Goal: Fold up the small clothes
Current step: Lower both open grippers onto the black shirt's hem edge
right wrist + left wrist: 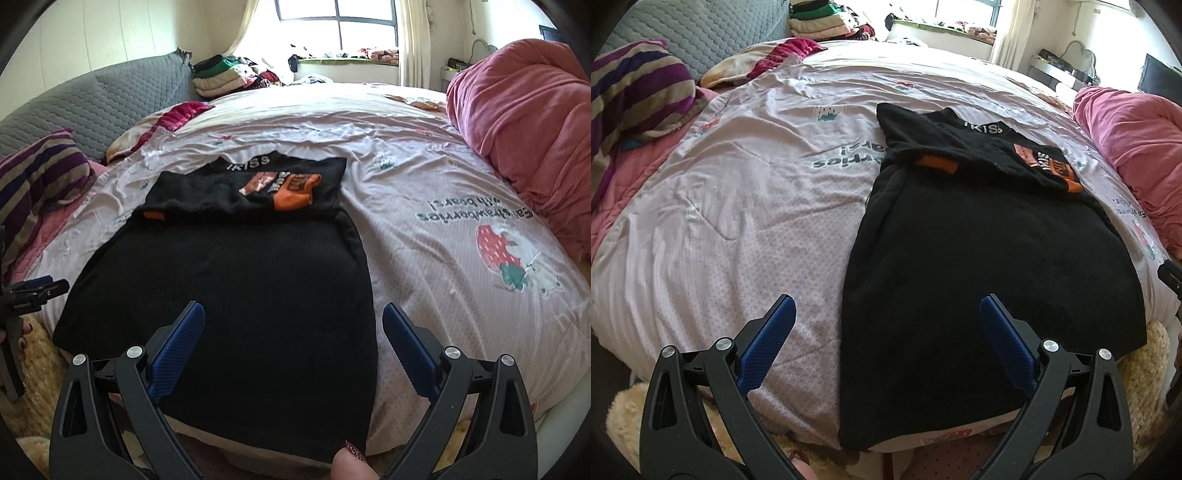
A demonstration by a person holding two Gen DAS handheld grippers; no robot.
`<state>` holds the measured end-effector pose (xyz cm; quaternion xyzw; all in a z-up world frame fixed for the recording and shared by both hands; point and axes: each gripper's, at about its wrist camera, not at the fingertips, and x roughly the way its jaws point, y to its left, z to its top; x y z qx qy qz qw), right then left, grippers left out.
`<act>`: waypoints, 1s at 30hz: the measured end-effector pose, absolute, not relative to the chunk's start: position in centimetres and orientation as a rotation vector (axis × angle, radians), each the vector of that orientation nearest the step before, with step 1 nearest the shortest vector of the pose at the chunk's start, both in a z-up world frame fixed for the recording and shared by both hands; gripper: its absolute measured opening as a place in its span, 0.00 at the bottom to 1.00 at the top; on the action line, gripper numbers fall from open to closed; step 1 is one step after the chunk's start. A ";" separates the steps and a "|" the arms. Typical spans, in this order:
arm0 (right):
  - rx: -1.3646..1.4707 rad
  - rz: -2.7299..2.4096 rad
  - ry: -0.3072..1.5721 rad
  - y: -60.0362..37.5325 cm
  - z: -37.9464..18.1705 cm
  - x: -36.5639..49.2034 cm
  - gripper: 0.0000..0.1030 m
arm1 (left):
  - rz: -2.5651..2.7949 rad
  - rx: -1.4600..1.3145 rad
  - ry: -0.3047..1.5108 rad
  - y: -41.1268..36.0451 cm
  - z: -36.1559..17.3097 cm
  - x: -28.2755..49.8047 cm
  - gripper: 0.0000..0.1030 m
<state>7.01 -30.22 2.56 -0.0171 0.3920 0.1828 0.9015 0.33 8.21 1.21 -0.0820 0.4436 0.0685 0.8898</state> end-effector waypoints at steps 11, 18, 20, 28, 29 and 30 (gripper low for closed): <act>-0.045 0.364 0.860 -31.4 0.7 6.7 0.93 | 0.108 -0.218 0.964 9.4 -0.3 -1.1 0.91; -0.046 0.350 0.875 -32.1 0.2 6.6 0.93 | 0.049 -0.265 0.984 10.1 -0.7 -2.4 0.66; -0.046 0.349 0.880 -32.3 0.0 6.5 0.93 | 0.035 -0.266 1.008 10.0 -1.1 -2.7 0.52; -0.036 0.350 0.909 -33.3 -0.6 5.8 0.93 | 0.005 -0.260 1.081 9.6 -2.7 -3.0 0.37; -0.031 0.355 0.915 -33.5 -0.7 5.6 0.93 | 0.000 -0.268 1.084 9.6 -2.9 -3.0 0.37; -0.024 0.360 0.920 -33.6 -0.8 5.5 0.93 | -0.002 -0.270 1.082 9.6 -2.9 -3.0 0.37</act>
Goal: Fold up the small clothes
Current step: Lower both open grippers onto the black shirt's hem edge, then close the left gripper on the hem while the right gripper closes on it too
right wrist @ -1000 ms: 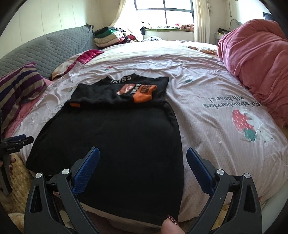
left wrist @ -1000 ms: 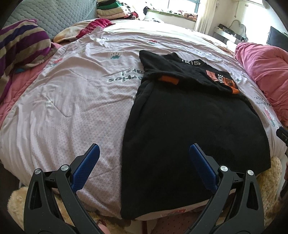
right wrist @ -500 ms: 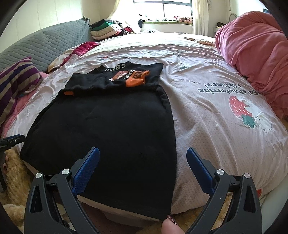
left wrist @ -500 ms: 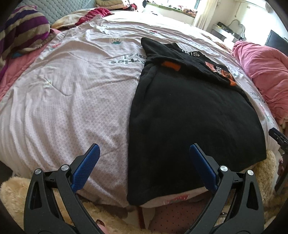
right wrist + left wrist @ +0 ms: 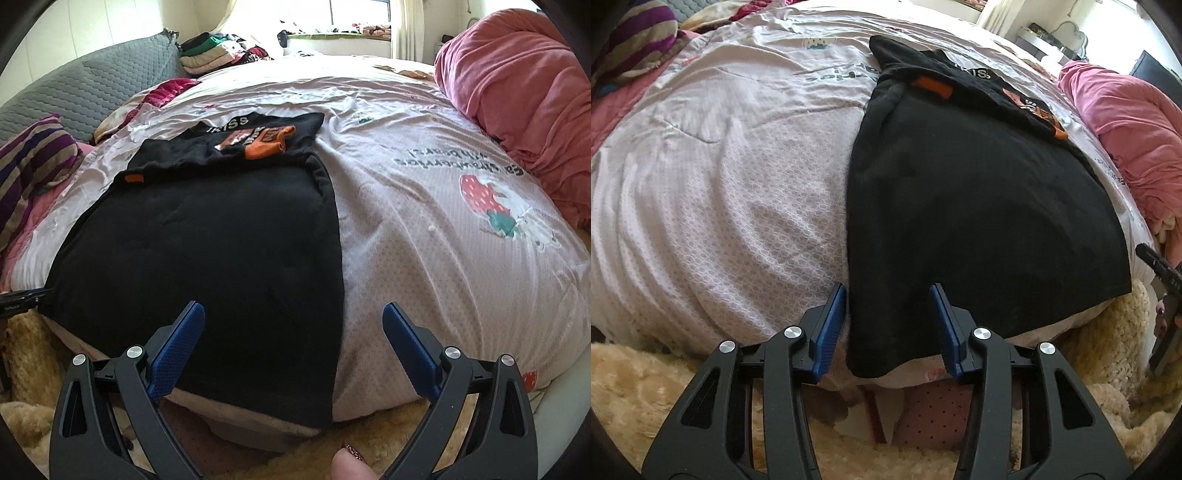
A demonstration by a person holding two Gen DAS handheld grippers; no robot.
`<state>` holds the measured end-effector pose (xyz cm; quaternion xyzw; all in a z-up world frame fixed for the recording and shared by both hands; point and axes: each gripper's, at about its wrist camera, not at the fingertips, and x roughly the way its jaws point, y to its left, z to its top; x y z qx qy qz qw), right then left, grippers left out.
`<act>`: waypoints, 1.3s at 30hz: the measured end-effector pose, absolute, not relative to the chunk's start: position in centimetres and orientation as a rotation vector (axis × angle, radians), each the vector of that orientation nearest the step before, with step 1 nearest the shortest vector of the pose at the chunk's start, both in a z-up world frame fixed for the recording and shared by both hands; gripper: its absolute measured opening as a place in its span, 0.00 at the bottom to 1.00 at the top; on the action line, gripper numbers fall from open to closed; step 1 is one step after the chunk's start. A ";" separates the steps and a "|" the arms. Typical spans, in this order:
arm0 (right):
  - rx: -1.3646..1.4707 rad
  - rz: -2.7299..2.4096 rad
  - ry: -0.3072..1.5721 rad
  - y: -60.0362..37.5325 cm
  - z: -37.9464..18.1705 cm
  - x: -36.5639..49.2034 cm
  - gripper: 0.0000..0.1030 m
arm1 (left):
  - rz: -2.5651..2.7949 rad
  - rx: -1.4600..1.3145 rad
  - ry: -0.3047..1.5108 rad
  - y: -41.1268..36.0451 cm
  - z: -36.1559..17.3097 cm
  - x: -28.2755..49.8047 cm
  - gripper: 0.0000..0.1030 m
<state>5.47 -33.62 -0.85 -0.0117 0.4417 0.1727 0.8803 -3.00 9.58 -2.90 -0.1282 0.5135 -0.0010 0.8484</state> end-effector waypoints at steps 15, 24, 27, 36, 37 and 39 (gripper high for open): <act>-0.022 0.446 0.997 -34.4 -1.9 3.4 0.72 | -0.016 -0.273 1.070 9.5 -2.2 -3.9 0.16; 0.020 0.441 1.076 -35.3 -4.1 3.7 0.37 | -0.013 -0.275 1.101 9.5 -3.1 -3.5 0.21; 0.012 0.441 1.083 -35.6 -4.6 3.5 0.19 | -0.011 -0.278 1.111 9.6 -3.3 -3.4 0.24; 0.071 0.538 0.951 -36.9 -0.3 3.0 0.08 | -0.013 -0.287 1.115 9.6 -3.3 -3.2 0.24; 0.080 0.544 0.928 -37.1 0.3 3.1 0.08 | -0.009 -0.276 1.115 9.5 -3.1 -3.2 0.20; 0.084 0.553 0.891 -37.4 1.4 3.2 0.08 | -0.001 -0.267 1.106 9.5 -2.9 -3.2 0.12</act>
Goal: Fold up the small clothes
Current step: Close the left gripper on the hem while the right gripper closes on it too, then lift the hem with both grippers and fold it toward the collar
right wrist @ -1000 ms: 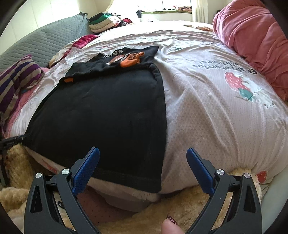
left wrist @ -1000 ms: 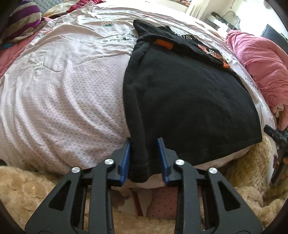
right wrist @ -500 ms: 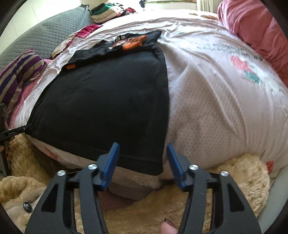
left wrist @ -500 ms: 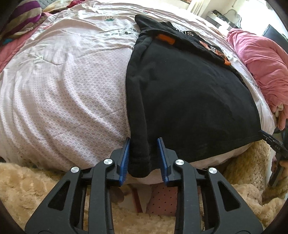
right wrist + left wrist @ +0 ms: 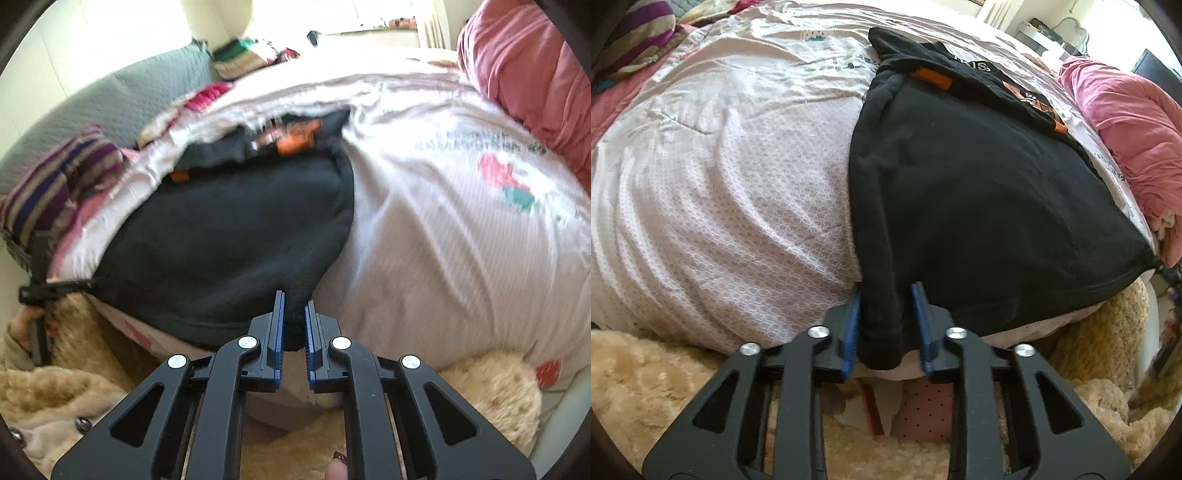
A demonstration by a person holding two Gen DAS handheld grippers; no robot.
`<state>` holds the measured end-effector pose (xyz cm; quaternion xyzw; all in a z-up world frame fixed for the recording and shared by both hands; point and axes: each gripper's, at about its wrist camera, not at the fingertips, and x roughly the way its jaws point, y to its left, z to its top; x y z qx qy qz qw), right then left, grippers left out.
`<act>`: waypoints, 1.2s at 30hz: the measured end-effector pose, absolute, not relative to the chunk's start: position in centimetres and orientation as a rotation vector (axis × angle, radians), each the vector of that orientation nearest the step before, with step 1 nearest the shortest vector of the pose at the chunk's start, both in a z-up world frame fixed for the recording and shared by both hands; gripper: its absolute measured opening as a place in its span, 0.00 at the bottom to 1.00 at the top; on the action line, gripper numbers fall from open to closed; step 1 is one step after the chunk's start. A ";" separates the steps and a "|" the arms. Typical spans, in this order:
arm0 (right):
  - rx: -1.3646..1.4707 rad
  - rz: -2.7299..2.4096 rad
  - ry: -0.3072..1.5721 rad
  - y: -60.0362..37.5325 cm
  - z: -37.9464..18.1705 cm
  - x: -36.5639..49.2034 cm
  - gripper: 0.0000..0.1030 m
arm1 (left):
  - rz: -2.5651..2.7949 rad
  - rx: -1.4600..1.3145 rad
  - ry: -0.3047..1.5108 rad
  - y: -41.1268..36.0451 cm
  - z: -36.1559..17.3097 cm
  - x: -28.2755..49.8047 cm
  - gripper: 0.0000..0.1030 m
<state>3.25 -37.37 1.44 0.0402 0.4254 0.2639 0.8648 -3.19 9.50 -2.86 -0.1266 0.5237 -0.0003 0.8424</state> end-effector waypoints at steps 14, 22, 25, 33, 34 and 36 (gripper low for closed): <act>0.101 0.519 0.717 -36.9 5.6 4.5 0.08 | -0.096 -0.413 0.935 11.7 2.6 -3.6 0.03; 0.122 0.499 0.665 -37.0 6.9 5.5 0.08 | -0.080 -0.411 0.853 12.7 5.1 -1.2 0.03; 0.123 0.495 0.651 -36.9 7.1 6.1 0.08 | -0.081 -0.414 0.835 12.8 5.6 -0.5 0.03; 0.126 0.463 0.630 -36.5 7.7 8.0 0.08 | -0.071 -0.422 0.797 13.5 6.7 1.8 0.03; 0.126 0.460 0.626 -36.4 7.8 8.3 0.08 | -0.070 -0.424 0.794 13.6 6.8 2.1 0.03; 0.124 0.453 0.620 -36.2 7.9 8.8 0.08 | -0.066 -0.424 0.788 13.7 7.1 2.5 0.03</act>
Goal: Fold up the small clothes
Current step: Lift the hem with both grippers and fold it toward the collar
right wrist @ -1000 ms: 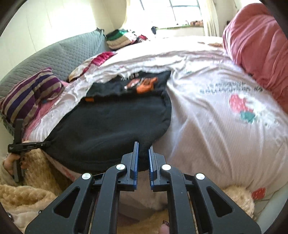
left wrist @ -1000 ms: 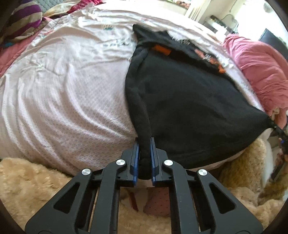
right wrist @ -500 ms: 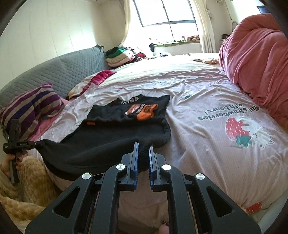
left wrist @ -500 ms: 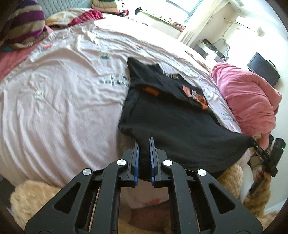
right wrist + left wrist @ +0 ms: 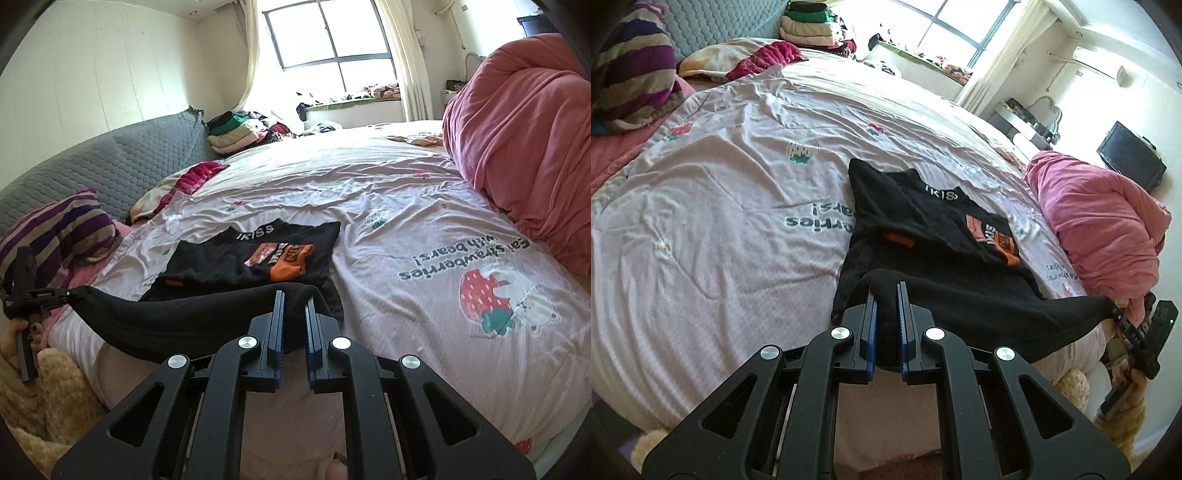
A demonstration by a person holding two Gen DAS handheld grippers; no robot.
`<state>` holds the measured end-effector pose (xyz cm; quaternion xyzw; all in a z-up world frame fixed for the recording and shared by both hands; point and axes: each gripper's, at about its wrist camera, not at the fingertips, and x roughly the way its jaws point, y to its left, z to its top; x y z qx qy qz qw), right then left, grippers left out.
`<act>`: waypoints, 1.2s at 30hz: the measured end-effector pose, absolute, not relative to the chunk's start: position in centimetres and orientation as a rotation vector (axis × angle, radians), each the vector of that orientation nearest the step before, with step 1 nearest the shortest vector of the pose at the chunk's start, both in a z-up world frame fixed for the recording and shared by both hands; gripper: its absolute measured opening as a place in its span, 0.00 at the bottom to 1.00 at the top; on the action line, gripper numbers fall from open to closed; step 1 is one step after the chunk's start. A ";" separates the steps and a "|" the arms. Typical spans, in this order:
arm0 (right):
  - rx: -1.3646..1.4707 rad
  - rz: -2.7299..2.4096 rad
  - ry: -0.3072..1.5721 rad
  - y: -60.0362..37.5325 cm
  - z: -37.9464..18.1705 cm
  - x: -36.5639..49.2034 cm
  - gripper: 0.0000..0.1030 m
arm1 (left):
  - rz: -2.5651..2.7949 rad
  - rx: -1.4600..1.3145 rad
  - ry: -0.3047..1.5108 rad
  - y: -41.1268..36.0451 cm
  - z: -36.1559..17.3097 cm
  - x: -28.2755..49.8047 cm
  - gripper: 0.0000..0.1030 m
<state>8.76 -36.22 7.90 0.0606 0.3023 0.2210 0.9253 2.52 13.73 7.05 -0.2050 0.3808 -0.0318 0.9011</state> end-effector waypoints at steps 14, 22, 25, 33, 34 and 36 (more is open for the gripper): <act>0.103 0.432 0.598 -35.2 8.9 11.9 0.08 | -0.028 -0.391 0.750 13.7 8.3 5.2 0.03; 0.085 0.418 0.591 -34.4 9.0 13.9 0.08 | -0.007 -0.374 0.747 13.7 8.4 7.1 0.03; 0.071 0.409 0.588 -34.0 8.9 14.9 0.08 | 0.001 -0.367 0.748 13.8 8.4 8.3 0.03; 0.072 0.391 0.573 -33.2 9.1 17.2 0.08 | 0.005 -0.428 0.746 15.4 7.7 11.3 0.03; 0.073 0.390 0.574 -33.1 9.1 17.5 0.08 | 0.007 -0.432 0.748 15.5 7.6 11.7 0.03; 0.073 0.388 0.577 -33.0 9.0 18.0 0.08 | 0.012 -0.430 0.752 15.4 7.5 12.3 0.03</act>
